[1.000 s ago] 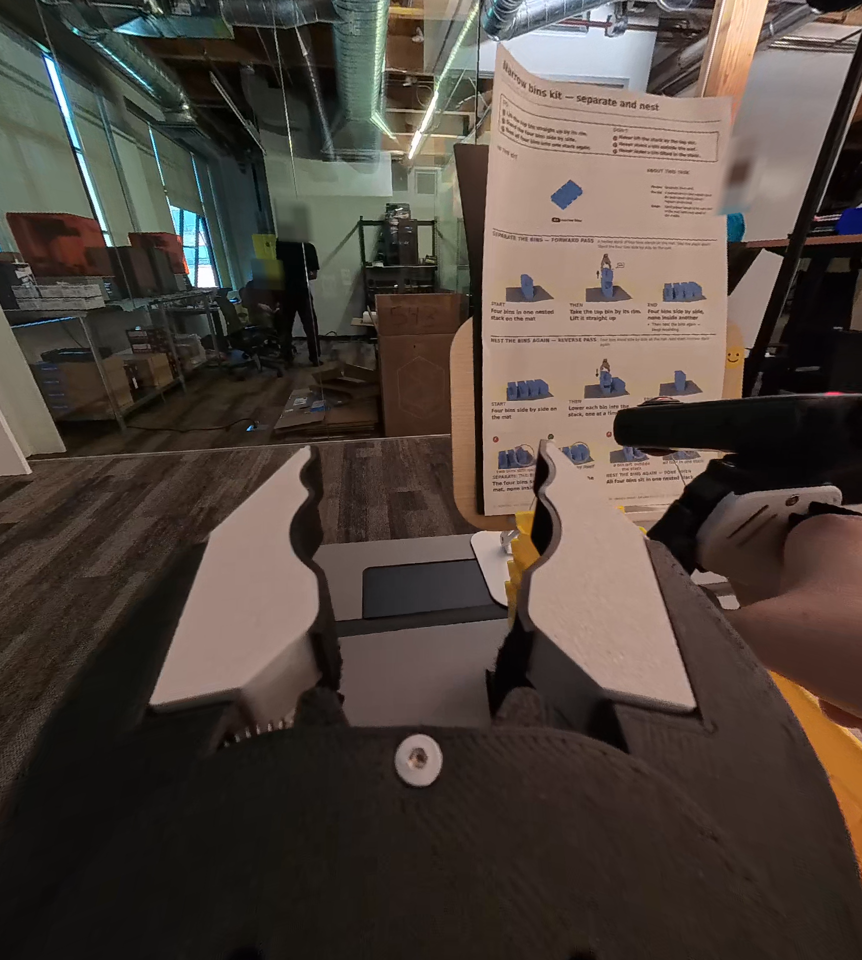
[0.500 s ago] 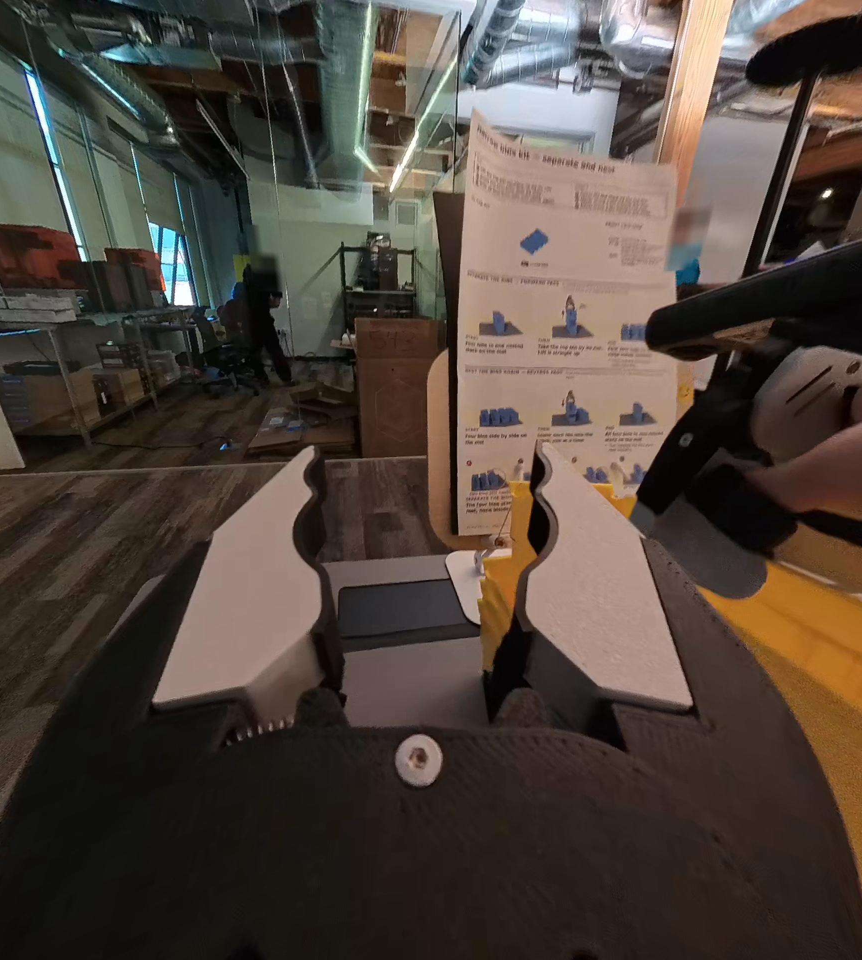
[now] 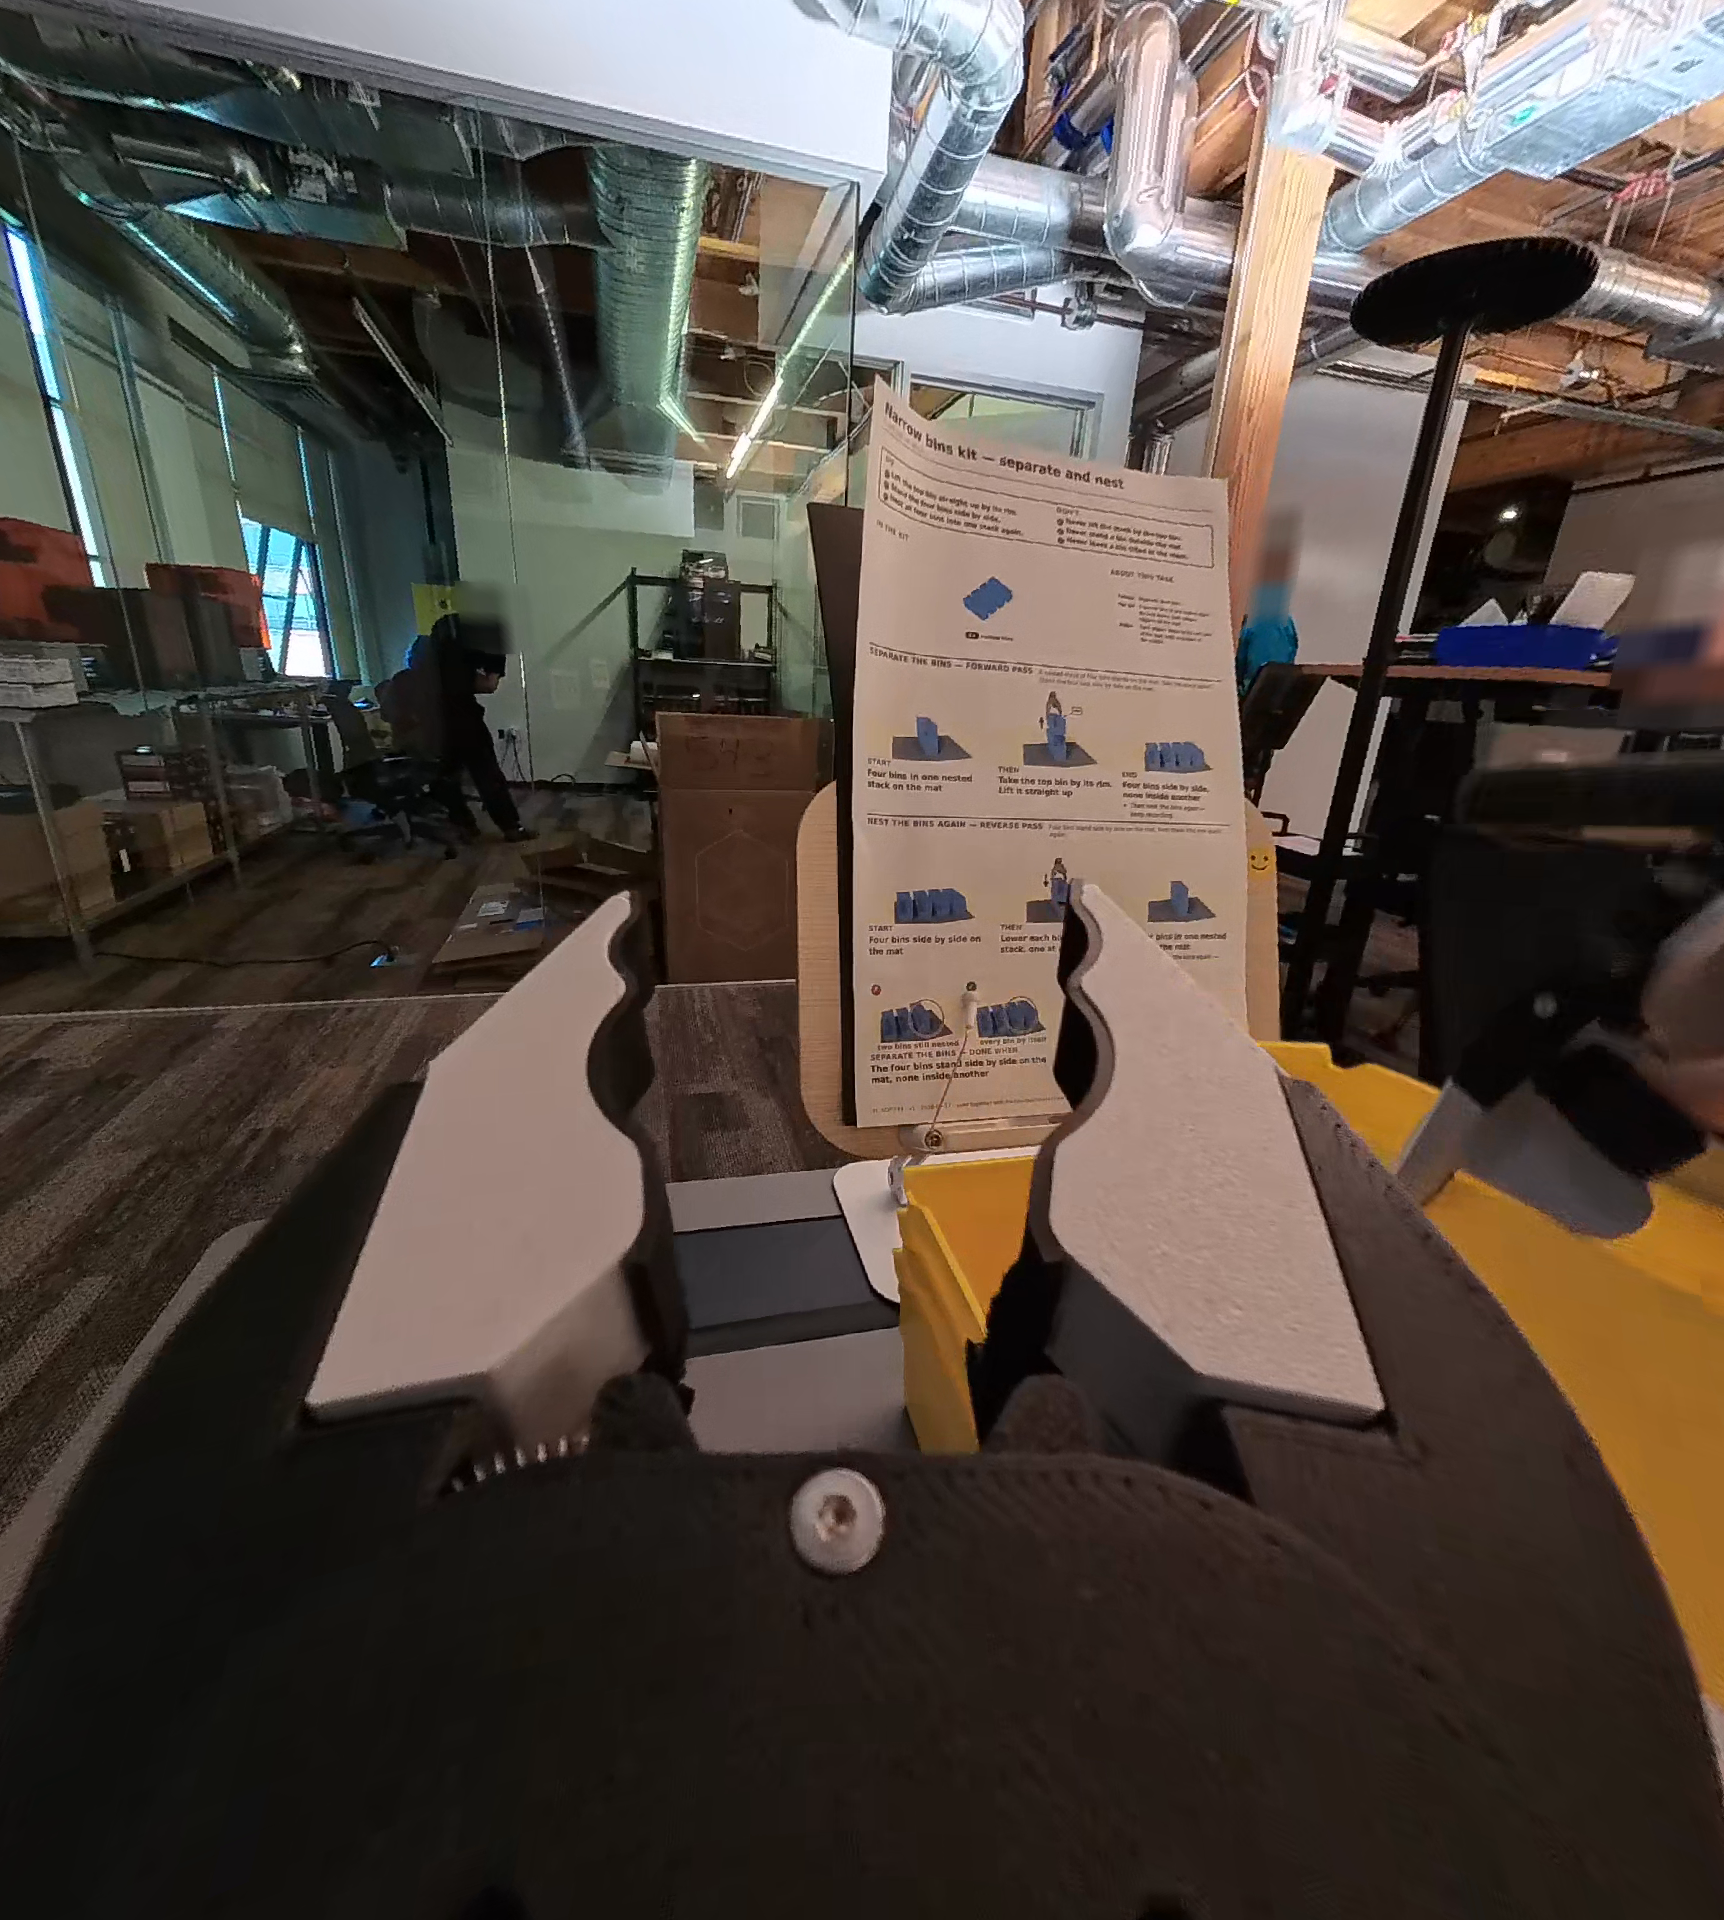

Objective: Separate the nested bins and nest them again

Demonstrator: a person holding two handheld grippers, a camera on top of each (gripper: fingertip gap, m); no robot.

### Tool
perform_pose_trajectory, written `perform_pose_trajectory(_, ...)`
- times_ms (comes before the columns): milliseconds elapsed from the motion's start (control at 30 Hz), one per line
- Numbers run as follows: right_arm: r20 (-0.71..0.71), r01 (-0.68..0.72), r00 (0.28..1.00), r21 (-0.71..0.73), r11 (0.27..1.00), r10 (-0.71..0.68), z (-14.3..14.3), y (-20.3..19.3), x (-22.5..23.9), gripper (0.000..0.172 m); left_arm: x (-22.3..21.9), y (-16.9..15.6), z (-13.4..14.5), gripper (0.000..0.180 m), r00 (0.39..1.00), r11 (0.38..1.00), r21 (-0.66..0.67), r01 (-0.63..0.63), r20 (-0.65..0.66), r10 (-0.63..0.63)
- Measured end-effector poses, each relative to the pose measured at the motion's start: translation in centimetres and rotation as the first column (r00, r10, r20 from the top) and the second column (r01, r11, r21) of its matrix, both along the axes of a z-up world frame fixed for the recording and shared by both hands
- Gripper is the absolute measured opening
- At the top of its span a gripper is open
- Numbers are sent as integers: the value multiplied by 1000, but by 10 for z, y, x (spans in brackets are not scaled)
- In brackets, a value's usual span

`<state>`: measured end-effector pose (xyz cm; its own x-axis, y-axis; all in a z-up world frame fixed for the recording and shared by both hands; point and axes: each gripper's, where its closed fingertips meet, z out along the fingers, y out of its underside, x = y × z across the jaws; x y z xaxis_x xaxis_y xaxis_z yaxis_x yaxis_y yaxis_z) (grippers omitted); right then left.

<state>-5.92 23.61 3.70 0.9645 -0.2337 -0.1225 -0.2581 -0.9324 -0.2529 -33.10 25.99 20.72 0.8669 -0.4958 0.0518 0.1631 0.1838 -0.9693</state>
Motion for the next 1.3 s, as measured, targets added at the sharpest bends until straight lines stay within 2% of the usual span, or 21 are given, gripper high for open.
perform_pose_trajectory(133, 11, 22, 1000, 10, 1000, -22, -57, -2, 24, 111, 3, -1, 0, 78, 1000, 1000, -2, 9, -7, -9)
perform_pose_trajectory(267, 50, 33, 998, 15, 999, -33, -96, -4, 40, 112, 6, -3, 2, 77, 1000, 1000, 6, 16, -6, -16)
perform_pose_trajectory(400, 63, 34, 997, 42, 999, -37, -117, -2, 44, 113, 9, -3, 1, 77, 1000, 1000, 4, 21, -16, -21)
perform_pose_trajectory(633, 79, 50, 996, 12, 999, -51, -138, -6, 42, 118, 18, -7, 2, 75, 997, 997, -2, 72, 0, -72)
perform_pose_trajectory(833, 129, 34, 991, 7, 999, -35, -133, -7, 44, 130, 17, -8, 2, 76, 997, 997, -2, 80, 6, -80)
perform_pose_trajectory(900, 159, 12, 987, 54, 998, -21, -109, -1, 42, 138, 15, -9, 3, 76, 996, 997, -1, 82, 16, -82)
perform_pose_trajectory(967, 170, -23, 985, 165, 986, -5, -70, 13, 28, 138, 12, -9, 5, 76, 996, 997, 3, 82, 28, -82)
perform_pose_trajectory(1033, 148, -65, 989, 296, 953, 21, -30, 30, -1, 138, 10, -9, 5, 76, 996, 997, 3, 83, 34, -83)
perform_pose_trajectory(1100, 98, -99, 993, 367, 925, 67, -8, 44, -40, 138, 9, -9, 5, 76, 996, 997, -2, 83, 36, -83)
perform_pose_trajectory(1167, 69, -131, 991, 321, 938, 115, -13, 50, -75, 138, 10, -8, 3, 76, 995, 996, -12, 93, 42, -93)
perform_pose_trajectory(1300, -2, -143, 989, 169, 975, 145, -45, 52, -126, 138, 10, -7, -1, 76, 995, 995, -30, 98, 30, -97)
